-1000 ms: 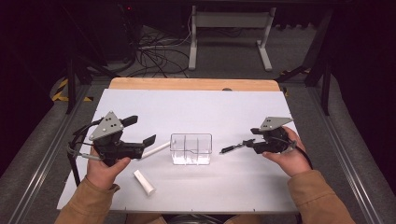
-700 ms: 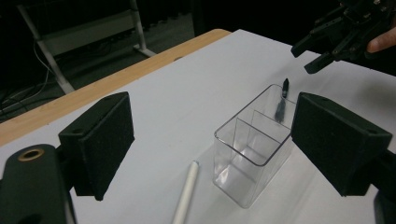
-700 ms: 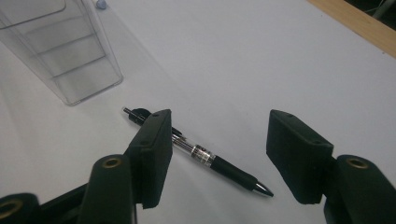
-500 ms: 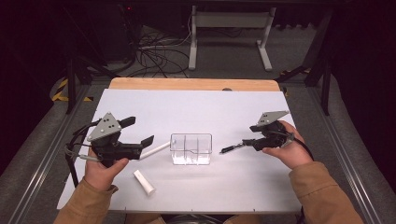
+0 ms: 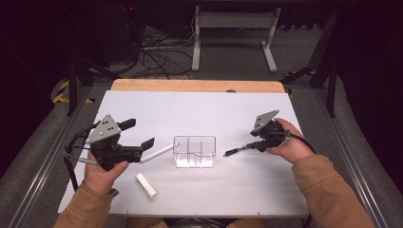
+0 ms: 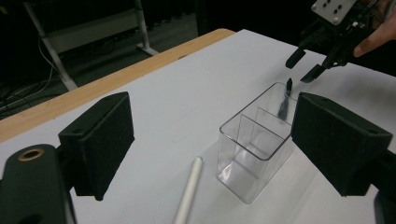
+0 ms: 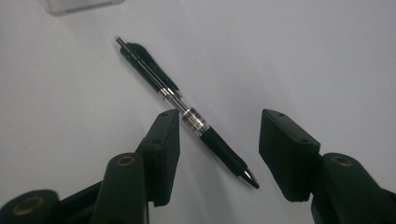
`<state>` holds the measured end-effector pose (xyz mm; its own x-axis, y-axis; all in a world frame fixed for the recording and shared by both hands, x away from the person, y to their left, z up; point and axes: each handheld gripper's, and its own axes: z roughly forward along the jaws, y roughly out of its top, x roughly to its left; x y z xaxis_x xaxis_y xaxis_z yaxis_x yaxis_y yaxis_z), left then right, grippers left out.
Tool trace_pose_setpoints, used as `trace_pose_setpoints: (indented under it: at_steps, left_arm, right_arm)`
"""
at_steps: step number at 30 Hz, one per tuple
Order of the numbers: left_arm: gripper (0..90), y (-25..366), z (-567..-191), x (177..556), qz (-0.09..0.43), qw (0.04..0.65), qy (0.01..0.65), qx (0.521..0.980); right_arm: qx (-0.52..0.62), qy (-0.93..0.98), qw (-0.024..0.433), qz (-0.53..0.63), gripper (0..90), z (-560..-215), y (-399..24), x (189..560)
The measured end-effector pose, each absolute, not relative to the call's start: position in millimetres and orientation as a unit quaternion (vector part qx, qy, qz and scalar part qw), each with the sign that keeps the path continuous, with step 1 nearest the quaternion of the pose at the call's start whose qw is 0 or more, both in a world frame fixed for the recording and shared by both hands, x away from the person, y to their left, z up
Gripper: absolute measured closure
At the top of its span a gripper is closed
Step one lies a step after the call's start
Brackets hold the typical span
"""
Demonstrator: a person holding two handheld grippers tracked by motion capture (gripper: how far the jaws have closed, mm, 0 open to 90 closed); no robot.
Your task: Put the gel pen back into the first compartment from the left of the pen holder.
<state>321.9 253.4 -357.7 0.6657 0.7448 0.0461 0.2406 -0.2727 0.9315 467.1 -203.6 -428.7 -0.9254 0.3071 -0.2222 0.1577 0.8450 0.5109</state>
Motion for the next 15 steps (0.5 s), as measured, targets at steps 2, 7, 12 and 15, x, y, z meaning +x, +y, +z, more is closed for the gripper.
trace_pose_setpoints:
  at_steps: [2,7,12,15]
  left_arm:
    - [14.2,253.2,-357.9,321.8,0.247,0.508,0.325,0.759]
    - [14.2,251.3,-357.8,321.5,0.247,0.506,0.320,0.762]
    - [14.1,251.7,-358.1,321.9,0.244,0.508,0.322,0.761]
    - [14.2,252.0,-358.0,322.1,0.245,0.507,0.321,0.761]
  right_arm:
    - [0.117,0.952,0.143,0.243,50.5,-430.9,-202.7,468.9]
    - [0.094,0.963,0.138,0.213,53.0,-432.7,-200.4,472.4]
    - [0.071,0.969,0.142,0.191,53.5,-435.9,-196.8,476.8]
    - [0.064,0.971,0.137,0.185,53.2,-437.3,-194.5,478.9]
